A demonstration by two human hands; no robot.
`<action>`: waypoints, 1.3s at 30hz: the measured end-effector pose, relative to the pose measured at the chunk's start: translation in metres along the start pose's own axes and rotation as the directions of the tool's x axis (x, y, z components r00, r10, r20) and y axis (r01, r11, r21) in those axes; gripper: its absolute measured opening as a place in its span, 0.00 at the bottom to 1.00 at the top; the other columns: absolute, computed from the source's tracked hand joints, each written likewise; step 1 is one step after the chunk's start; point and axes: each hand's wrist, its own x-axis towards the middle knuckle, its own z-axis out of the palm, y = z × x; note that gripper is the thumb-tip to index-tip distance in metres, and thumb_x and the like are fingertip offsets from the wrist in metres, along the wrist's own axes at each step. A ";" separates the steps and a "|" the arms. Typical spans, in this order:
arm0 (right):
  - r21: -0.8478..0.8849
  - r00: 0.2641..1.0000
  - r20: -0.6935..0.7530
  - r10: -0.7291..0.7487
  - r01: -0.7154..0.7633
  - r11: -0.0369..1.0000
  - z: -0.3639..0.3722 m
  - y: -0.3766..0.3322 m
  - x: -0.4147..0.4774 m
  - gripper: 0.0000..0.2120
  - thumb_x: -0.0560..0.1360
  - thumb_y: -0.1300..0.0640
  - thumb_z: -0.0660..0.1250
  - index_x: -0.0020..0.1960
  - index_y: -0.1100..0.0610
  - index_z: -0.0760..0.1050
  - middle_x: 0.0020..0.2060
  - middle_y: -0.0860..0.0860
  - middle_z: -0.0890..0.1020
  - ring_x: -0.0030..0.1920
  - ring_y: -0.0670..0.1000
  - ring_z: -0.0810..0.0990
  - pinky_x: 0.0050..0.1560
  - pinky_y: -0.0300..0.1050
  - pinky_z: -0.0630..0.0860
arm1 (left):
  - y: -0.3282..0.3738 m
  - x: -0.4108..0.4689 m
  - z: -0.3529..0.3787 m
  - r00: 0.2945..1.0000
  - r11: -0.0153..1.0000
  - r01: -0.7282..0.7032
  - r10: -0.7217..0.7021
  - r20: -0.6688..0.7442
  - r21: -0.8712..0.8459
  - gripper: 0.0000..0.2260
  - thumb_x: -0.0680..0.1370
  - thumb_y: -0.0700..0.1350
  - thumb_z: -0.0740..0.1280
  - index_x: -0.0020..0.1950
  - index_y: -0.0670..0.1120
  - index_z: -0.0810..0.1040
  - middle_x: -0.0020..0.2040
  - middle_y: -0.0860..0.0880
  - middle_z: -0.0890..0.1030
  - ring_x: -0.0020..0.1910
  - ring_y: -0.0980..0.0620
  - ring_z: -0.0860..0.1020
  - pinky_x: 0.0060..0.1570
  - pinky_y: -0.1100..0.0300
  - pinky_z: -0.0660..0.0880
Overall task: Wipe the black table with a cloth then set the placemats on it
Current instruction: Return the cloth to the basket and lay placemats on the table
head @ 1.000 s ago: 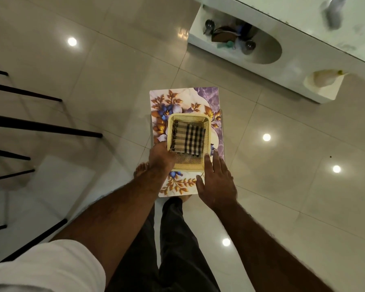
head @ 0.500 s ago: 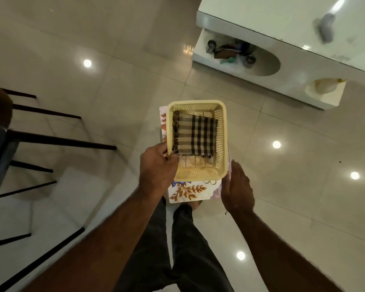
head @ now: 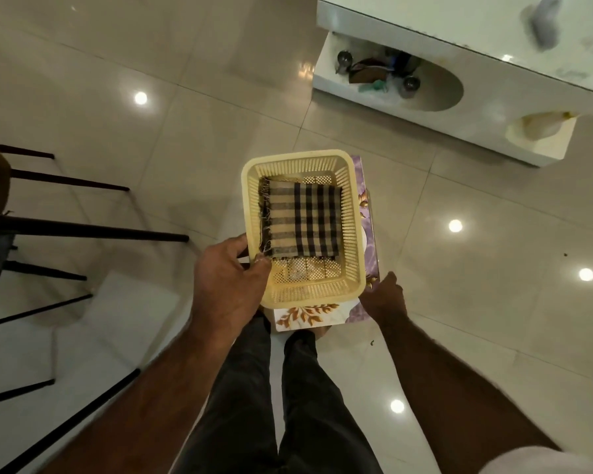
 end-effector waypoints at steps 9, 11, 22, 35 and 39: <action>0.169 0.997 0.065 0.030 -0.041 0.985 -0.003 0.014 0.020 0.25 0.77 0.43 0.81 0.64 0.60 0.82 0.57 0.56 0.86 0.55 0.58 0.85 0.59 0.57 0.85 | -0.006 0.002 0.001 1.000 1.000 0.009 -0.009 -0.003 -0.017 0.16 0.84 0.39 0.71 0.61 0.62 0.84 0.47 0.69 0.84 0.47 0.68 0.85 0.40 0.69 0.82; 0.308 0.996 0.064 -0.059 0.036 0.951 -0.011 0.015 0.012 0.16 0.81 0.51 0.77 0.63 0.60 0.84 0.58 0.57 0.87 0.55 0.59 0.85 0.54 0.52 0.83 | -0.006 0.001 0.001 1.000 1.000 0.013 -0.013 0.001 -0.022 0.18 0.85 0.39 0.70 0.59 0.64 0.83 0.45 0.72 0.83 0.46 0.68 0.86 0.40 0.69 0.82; 0.681 0.990 0.097 -0.103 0.010 0.732 -0.083 0.055 -0.043 0.09 0.85 0.65 0.69 0.63 0.60 0.83 0.55 0.58 0.90 0.52 0.62 0.90 0.51 0.57 0.88 | -0.034 0.048 -0.041 0.959 0.967 0.198 -0.225 -0.173 -0.160 0.13 0.84 0.37 0.72 0.56 0.57 0.86 0.50 0.53 0.89 0.48 0.51 0.90 0.48 0.49 0.88; 0.792 0.999 -0.039 -0.014 0.039 0.609 -0.175 0.113 -0.127 0.16 0.83 0.52 0.73 0.67 0.58 0.82 0.62 0.63 0.86 0.64 0.71 0.84 0.69 0.76 0.77 | -0.102 0.106 0.052 0.930 0.931 0.365 -0.366 0.030 0.023 0.07 0.76 0.39 0.77 0.51 0.48 0.90 0.46 0.46 0.89 0.48 0.42 0.89 0.51 0.38 0.88; 0.849 0.998 0.003 0.055 -0.032 0.527 -0.176 0.127 -0.134 0.14 0.89 0.61 0.62 0.71 0.59 0.79 0.67 0.59 0.86 0.65 0.68 0.85 0.65 0.76 0.77 | -0.095 0.098 0.097 0.934 0.929 0.302 -0.333 0.127 0.215 0.10 0.78 0.40 0.74 0.57 0.41 0.89 0.52 0.43 0.89 0.50 0.43 0.86 0.52 0.53 0.83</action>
